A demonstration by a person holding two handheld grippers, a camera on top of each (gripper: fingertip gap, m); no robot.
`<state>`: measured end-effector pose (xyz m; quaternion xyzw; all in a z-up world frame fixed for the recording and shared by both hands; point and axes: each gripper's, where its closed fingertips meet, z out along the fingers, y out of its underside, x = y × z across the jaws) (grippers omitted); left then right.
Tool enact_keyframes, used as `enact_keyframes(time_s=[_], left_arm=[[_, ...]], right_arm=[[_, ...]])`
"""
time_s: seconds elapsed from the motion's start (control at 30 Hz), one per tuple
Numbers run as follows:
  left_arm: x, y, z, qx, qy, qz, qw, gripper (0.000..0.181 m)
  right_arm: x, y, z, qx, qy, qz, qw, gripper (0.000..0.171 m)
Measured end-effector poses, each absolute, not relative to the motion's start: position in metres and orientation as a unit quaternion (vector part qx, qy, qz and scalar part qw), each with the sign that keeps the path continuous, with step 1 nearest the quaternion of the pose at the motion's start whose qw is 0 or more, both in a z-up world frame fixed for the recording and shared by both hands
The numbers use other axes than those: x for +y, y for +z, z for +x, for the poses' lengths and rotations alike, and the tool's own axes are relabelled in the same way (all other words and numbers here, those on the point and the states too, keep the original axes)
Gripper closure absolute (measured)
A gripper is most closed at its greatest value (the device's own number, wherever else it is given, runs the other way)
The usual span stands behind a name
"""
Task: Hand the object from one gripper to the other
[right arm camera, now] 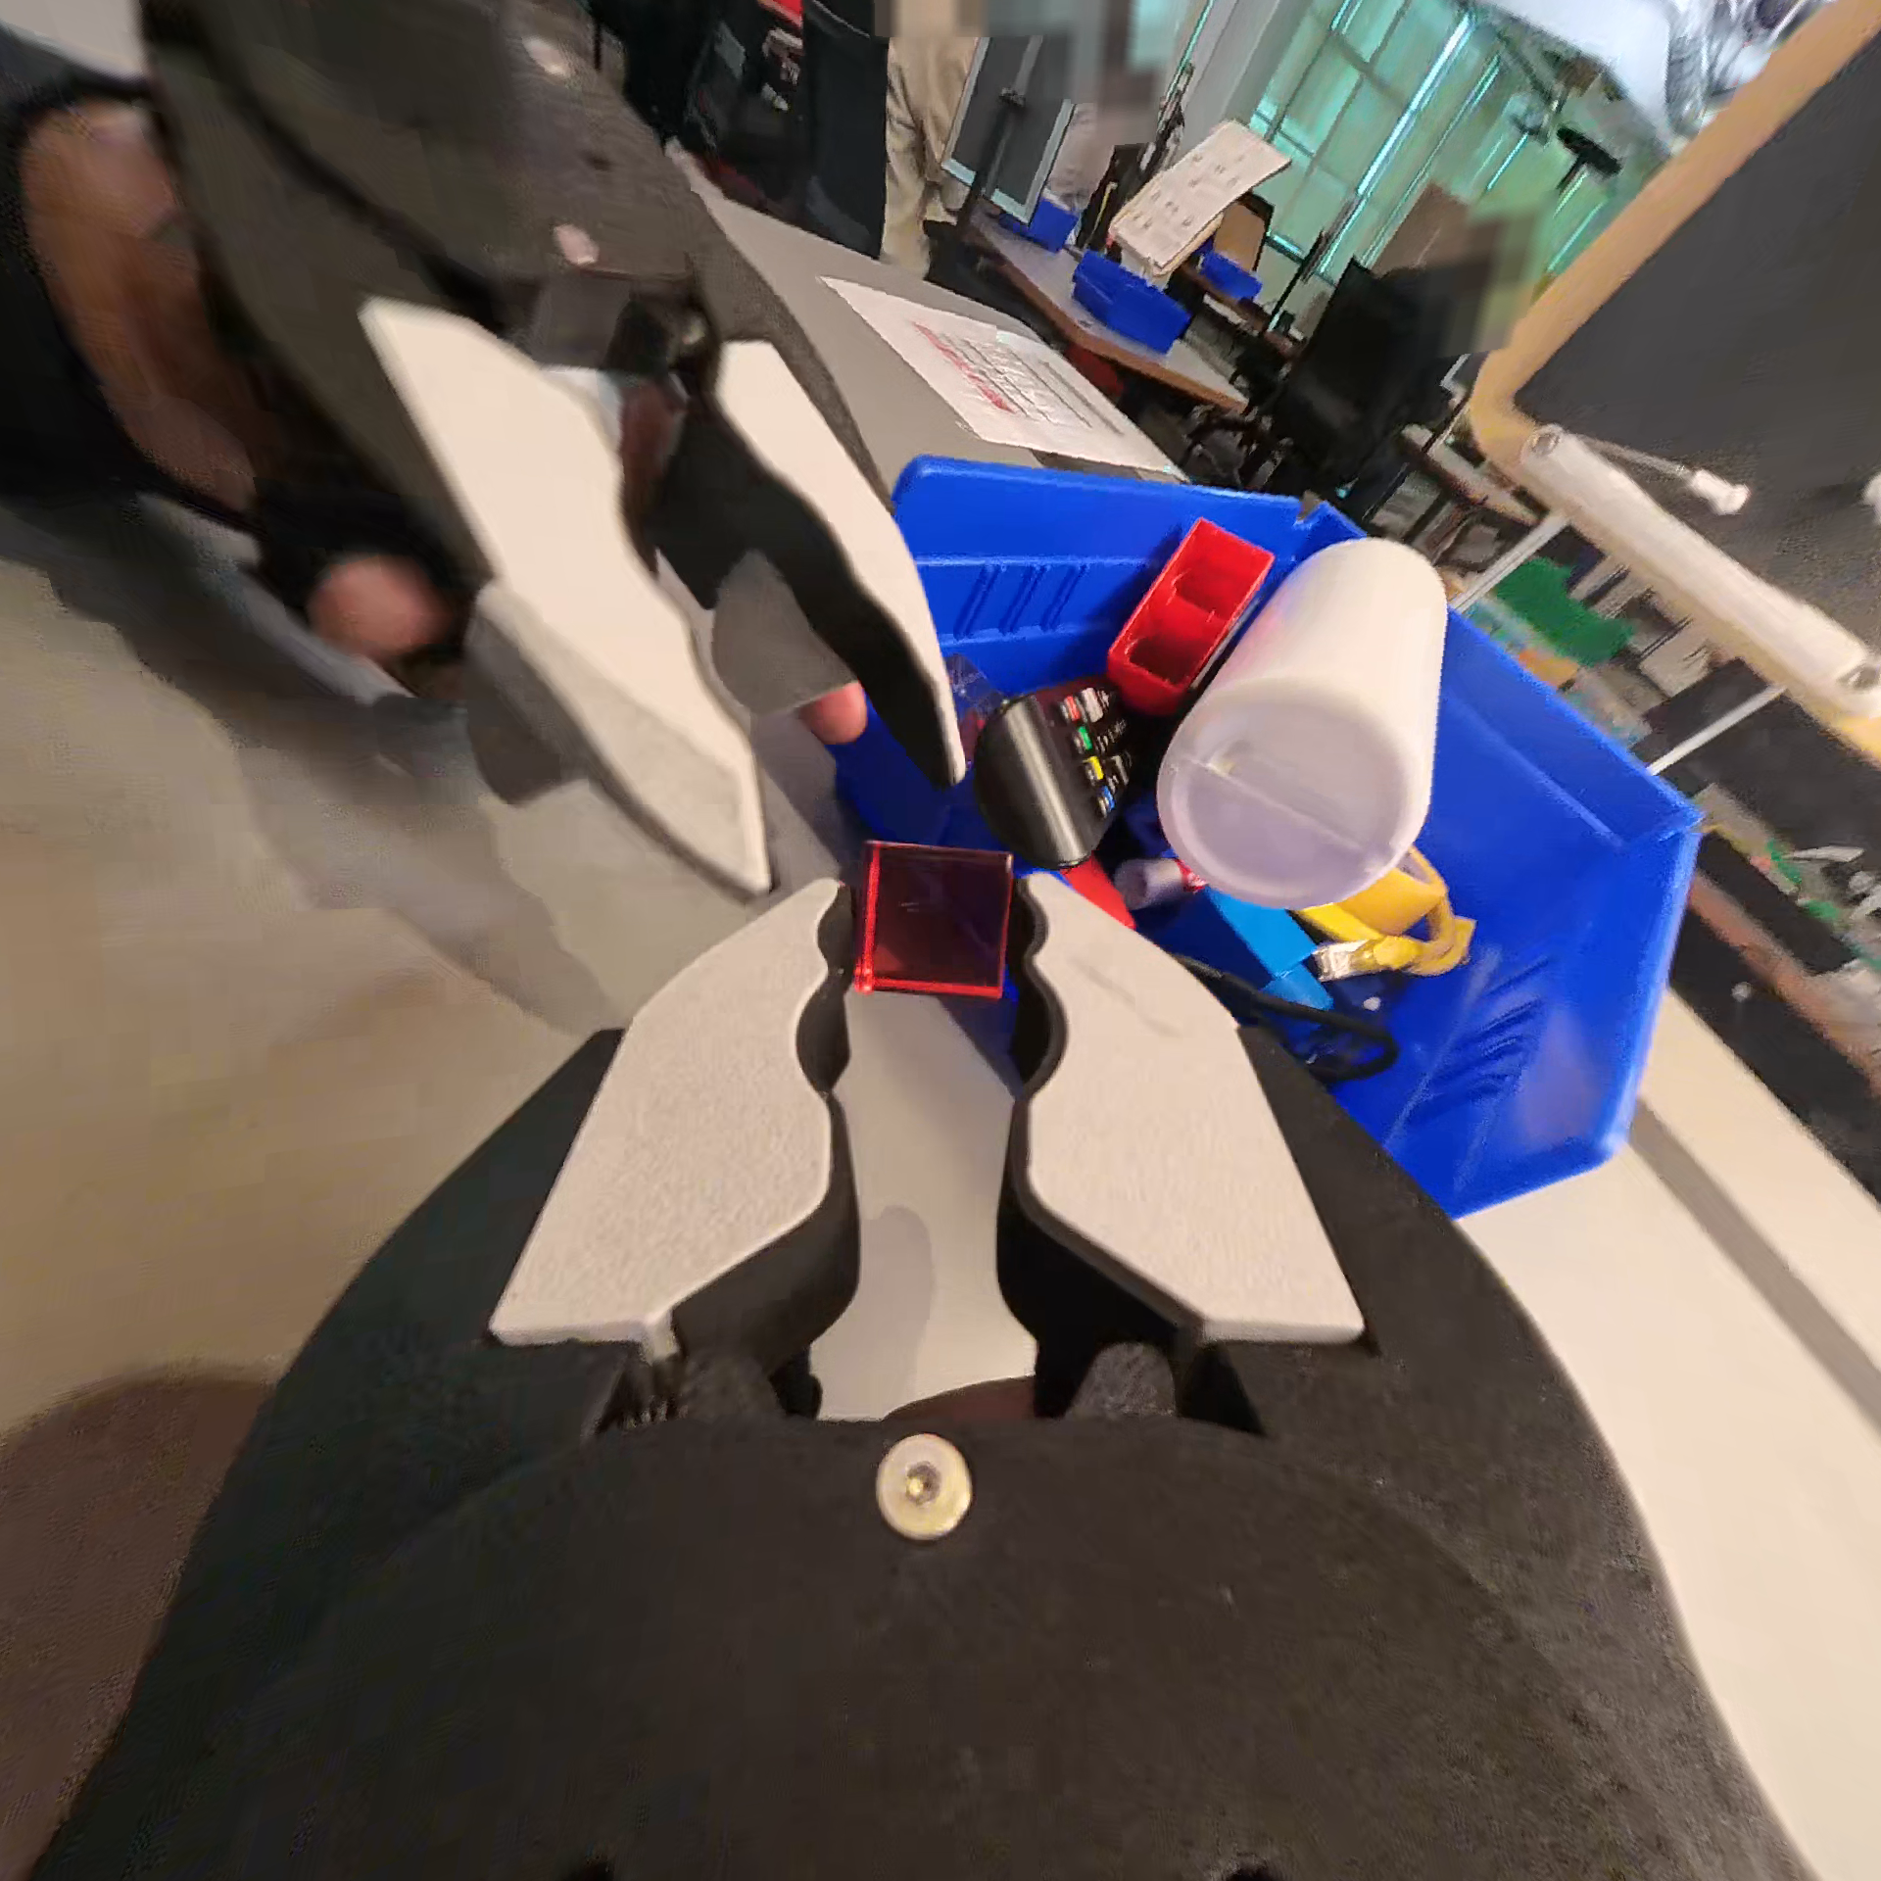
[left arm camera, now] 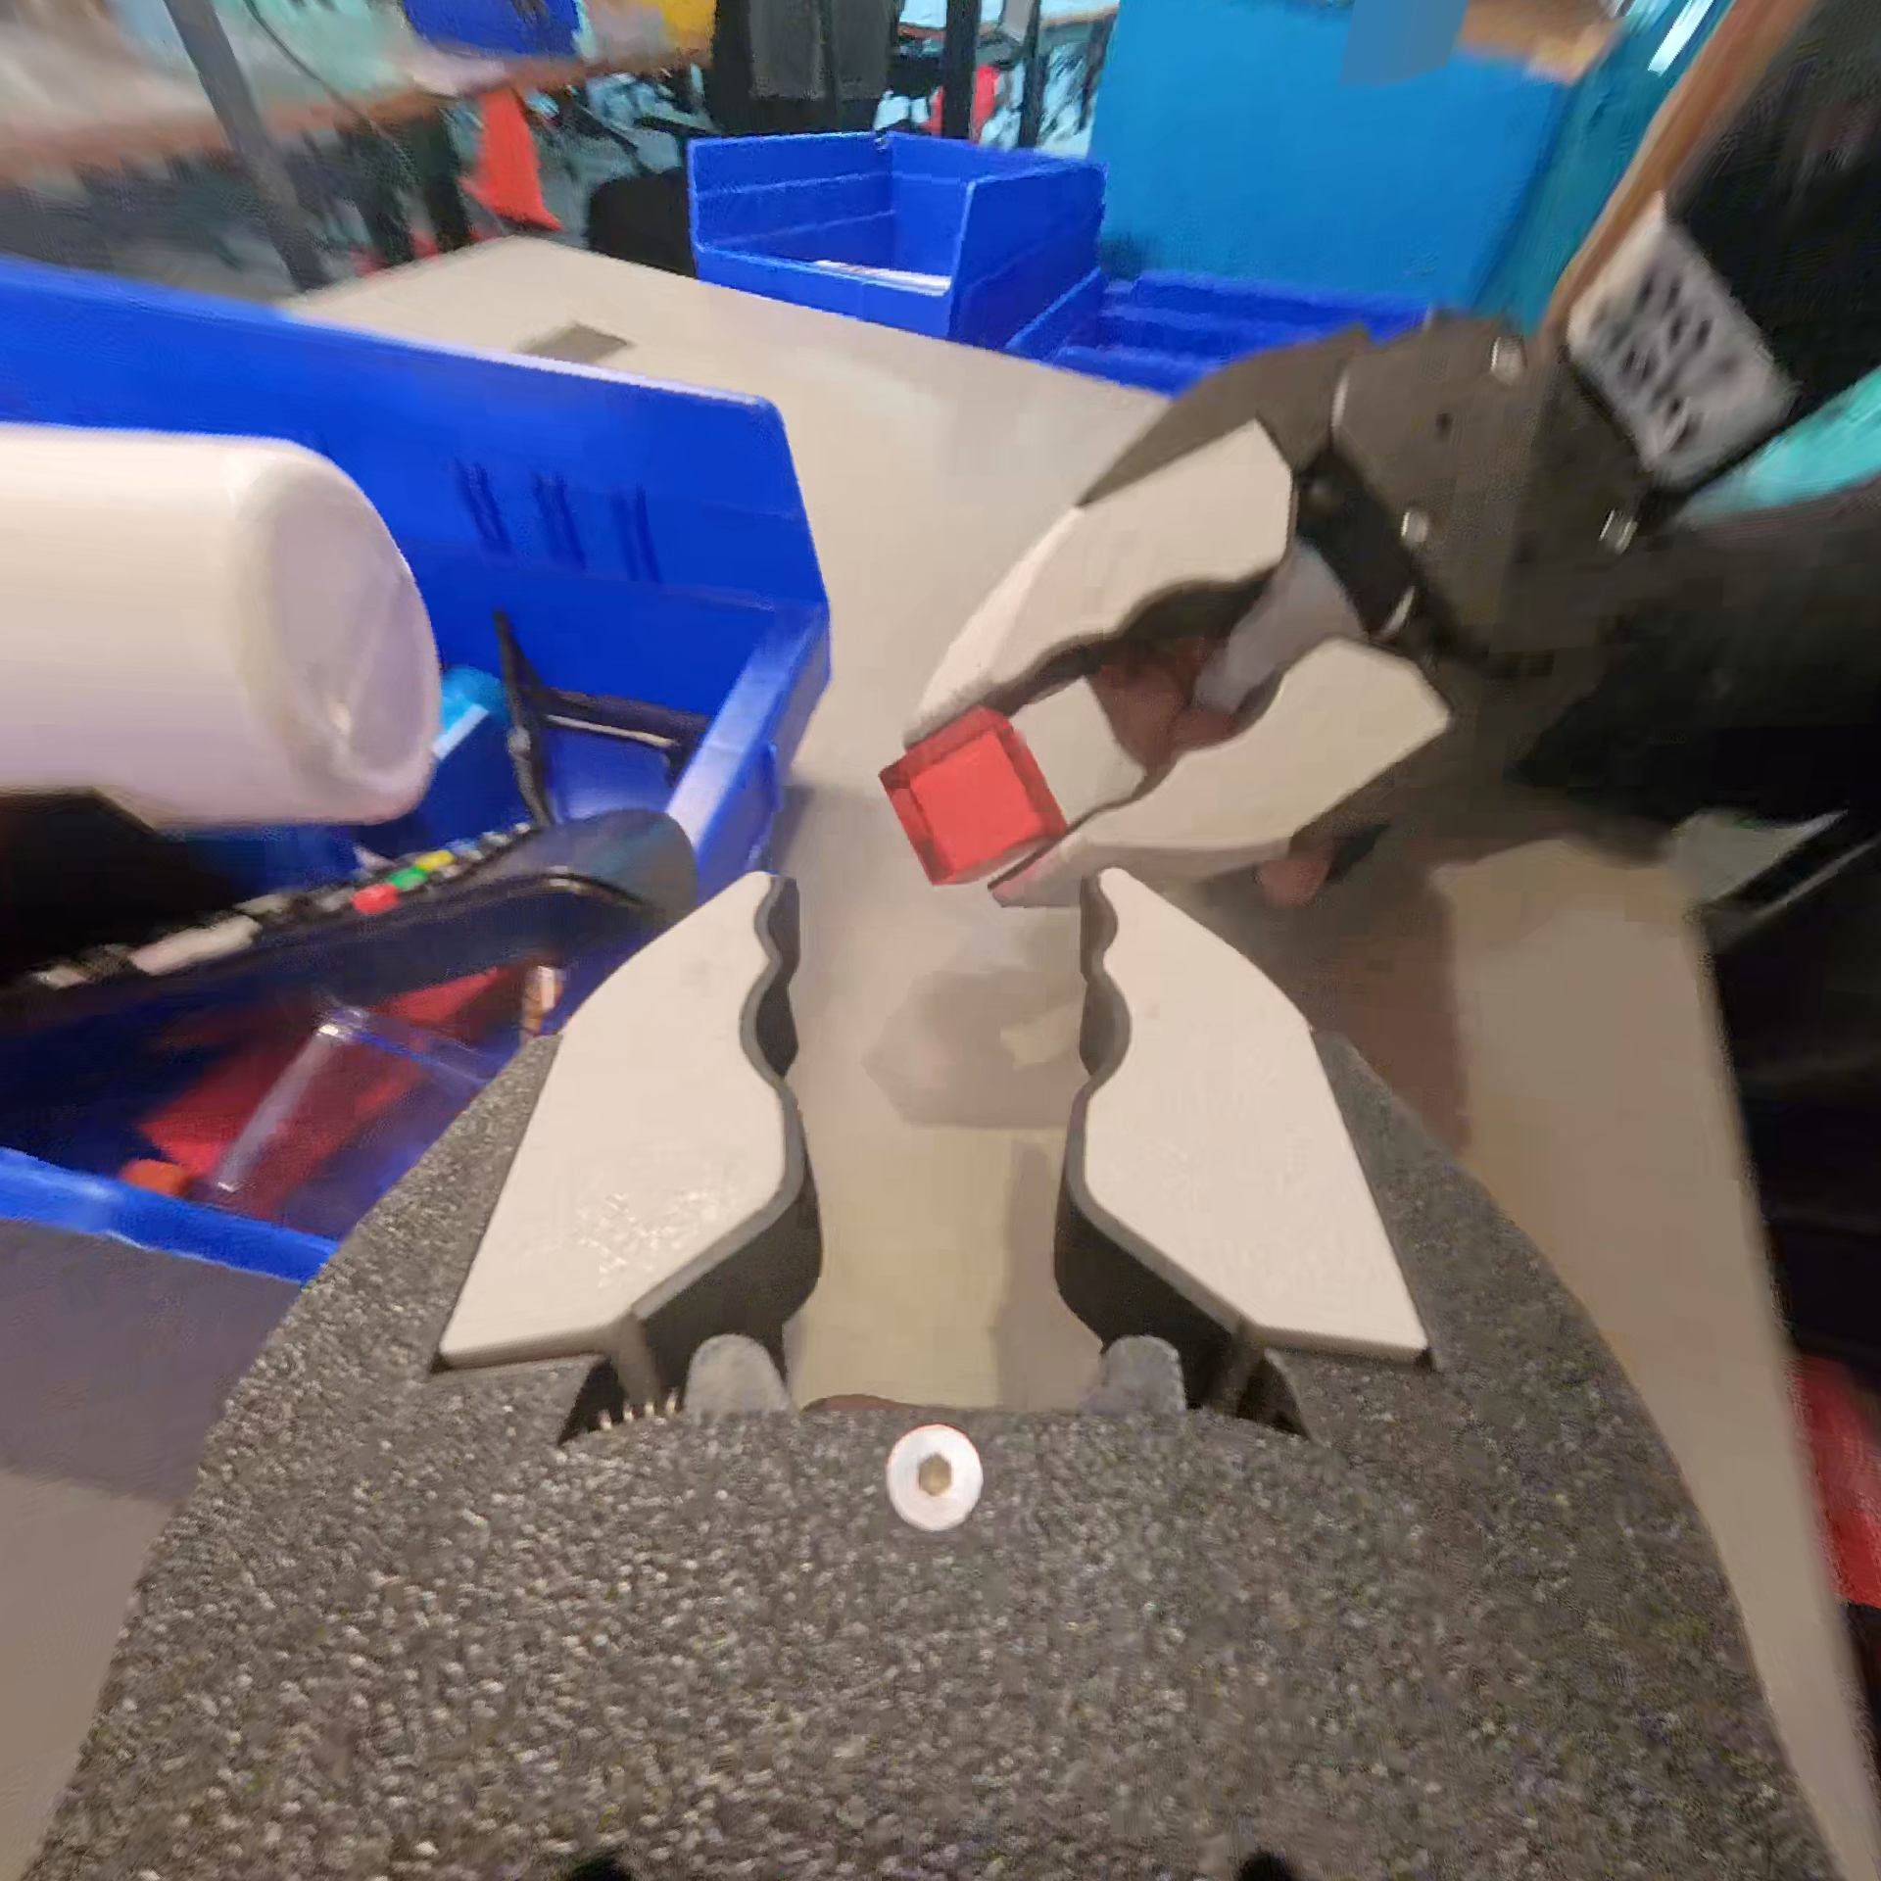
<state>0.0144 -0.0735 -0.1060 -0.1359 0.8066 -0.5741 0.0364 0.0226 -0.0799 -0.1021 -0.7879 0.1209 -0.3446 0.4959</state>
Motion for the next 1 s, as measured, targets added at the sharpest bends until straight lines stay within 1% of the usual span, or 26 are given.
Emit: enact_keyframes(time_s=[0.07,0.23,0.3,0.33,0.37,0.4,0.47,0.63,0.7,0.77,0.87,0.97,1.0], left_arm=[[-0.073,-0.104,0.013,0.791,-0.588,-0.167,-0.029,0.127],[-0.081,-0.107,0.001,0.776,-0.59,-0.195,-0.108,0.125],[-0.085,-0.109,-0.005,0.777,-0.585,-0.197,-0.124,0.13],[-0.085,-0.11,-0.007,0.777,-0.584,-0.198,-0.127,0.135],[-0.086,-0.111,-0.008,0.778,-0.583,-0.197,-0.125,0.145],[-0.086,-0.112,-0.008,0.78,-0.583,-0.193,-0.119,0.15],[-0.084,-0.113,-0.006,0.787,-0.582,-0.185,-0.089,0.151],[-0.074,-0.111,0.013,0.812,-0.562,-0.127,0.087,0.152],[-0.074,-0.11,0.008,0.822,-0.552,-0.089,0.103,0.152],[-0.075,-0.11,-0.005,0.832,-0.547,-0.053,0.074,0.152],[-0.074,-0.117,-0.026,0.853,-0.522,-0.018,-0.002,0.152],[-0.072,-0.123,-0.04,0.862,-0.504,-0.009,-0.061,0.152],[-0.072,-0.123,-0.043,0.862,-0.502,-0.008,-0.074,0.152]], right_arm=[[-0.077,-0.103,0.02,0.104,-0.357,-0.788,0.49,0.143],[-0.067,-0.103,0.012,0.074,-0.367,-0.787,0.491,0.143],[-0.064,-0.103,0.008,0.055,-0.374,-0.786,0.489,0.143],[-0.063,-0.103,0.006,0.045,-0.381,-0.784,0.488,0.143],[-0.061,-0.103,0.004,0.035,-0.387,-0.784,0.485,0.143],[-0.061,-0.104,0.004,0.028,-0.392,-0.783,0.482,0.143],[-0.061,-0.104,0.003,0.019,-0.403,-0.782,0.475,0.143],[-0.067,-0.096,0.002,0.0,-0.417,-0.771,0.482,0.14],[-0.071,-0.094,0.0,-0.028,-0.435,-0.766,0.473,0.137],[-0.072,-0.094,-0.007,-0.075,-0.441,-0.764,0.466,0.134],[-0.071,-0.095,-0.02,-0.137,-0.437,-0.757,0.466,0.125],[-0.064,-0.101,-0.03,-0.201,-0.452,-0.752,0.435,0.108],[-0.062,-0.103,-0.032,-0.227,-0.468,-0.746,0.415,0.105]])
